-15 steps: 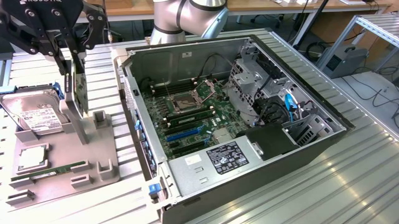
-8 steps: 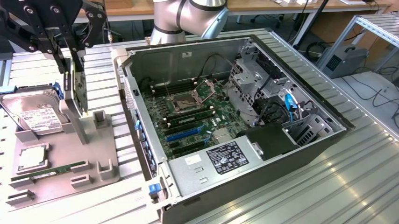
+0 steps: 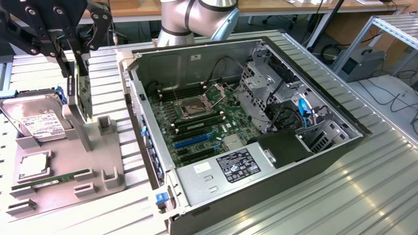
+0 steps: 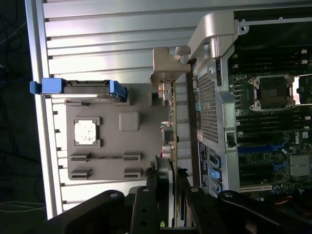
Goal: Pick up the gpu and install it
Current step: 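Pick up the gpu and move the gpu toward the slot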
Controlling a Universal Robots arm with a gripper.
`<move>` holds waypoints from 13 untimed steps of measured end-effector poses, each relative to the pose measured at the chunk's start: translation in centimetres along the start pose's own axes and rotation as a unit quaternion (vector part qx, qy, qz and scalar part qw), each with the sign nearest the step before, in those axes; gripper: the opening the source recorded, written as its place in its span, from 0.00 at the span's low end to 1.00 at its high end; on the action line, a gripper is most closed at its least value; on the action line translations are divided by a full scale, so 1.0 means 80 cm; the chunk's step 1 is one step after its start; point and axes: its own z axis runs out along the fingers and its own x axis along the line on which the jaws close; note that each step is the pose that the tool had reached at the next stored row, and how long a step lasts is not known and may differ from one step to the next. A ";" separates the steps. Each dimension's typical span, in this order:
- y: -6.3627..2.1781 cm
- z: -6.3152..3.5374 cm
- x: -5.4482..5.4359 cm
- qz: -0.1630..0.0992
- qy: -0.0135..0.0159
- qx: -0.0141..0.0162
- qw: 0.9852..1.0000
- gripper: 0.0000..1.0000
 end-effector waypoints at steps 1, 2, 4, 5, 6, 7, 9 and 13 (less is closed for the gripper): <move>-0.001 0.000 0.000 0.000 0.000 0.000 1.000 0.27; -0.001 0.000 -0.001 0.000 0.000 0.000 1.000 0.27; -0.002 0.000 -0.002 0.000 0.000 0.000 1.000 0.27; -0.003 0.000 -0.002 0.000 0.000 0.000 1.000 0.27; -0.003 0.000 -0.003 0.000 0.000 0.000 1.000 0.27; -0.004 0.000 -0.003 0.000 0.000 0.000 1.000 0.27; -0.004 0.000 -0.005 0.000 0.000 0.000 1.000 0.27; -0.005 0.000 -0.008 0.000 0.000 0.000 1.000 0.27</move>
